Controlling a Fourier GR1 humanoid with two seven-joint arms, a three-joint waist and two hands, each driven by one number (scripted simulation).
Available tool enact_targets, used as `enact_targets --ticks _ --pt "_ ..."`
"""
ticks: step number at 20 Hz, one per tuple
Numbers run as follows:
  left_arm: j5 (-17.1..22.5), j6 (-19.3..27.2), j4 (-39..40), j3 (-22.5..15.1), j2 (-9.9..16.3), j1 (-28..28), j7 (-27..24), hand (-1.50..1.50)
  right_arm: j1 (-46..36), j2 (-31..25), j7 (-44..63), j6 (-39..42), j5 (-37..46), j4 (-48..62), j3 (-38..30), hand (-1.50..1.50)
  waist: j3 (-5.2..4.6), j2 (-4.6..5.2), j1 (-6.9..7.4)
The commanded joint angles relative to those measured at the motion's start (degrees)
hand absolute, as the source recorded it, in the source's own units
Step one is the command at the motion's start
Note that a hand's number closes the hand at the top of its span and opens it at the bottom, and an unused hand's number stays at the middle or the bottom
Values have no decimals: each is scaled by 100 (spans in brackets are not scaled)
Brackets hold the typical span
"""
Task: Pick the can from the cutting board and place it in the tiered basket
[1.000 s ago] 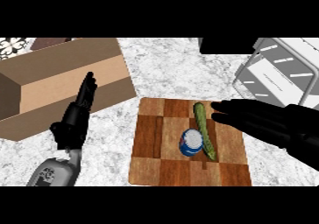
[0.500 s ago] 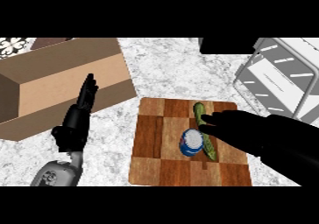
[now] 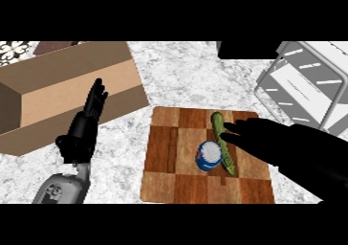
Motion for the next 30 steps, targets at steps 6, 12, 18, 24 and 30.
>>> enact_targets --ticks 6,12,18,24,30 --pt "-62 -193 -496 59 20 378 267 0 119 107 -761 592 1070 -14 142 -150 -7 7 25" --pt "-266 -95 49 99 -233 130 65 0 650 344 -1931 -144 2893 42 891 -150 -5 18 -7" --pt "-523 -47 -387 -173 -397 381 306 0 599 549 -2035 -435 3451 654 648 -150 -6 8 10" --pt "-381 -272 141 327 -344 -239 314 0 265 904 -2320 -175 3683 1322 380 -150 -9 13 -3" --pt "-424 -358 -258 327 -327 -10 469 0 389 1159 -2970 -592 4203 2017 715 -150 -8 14 21"
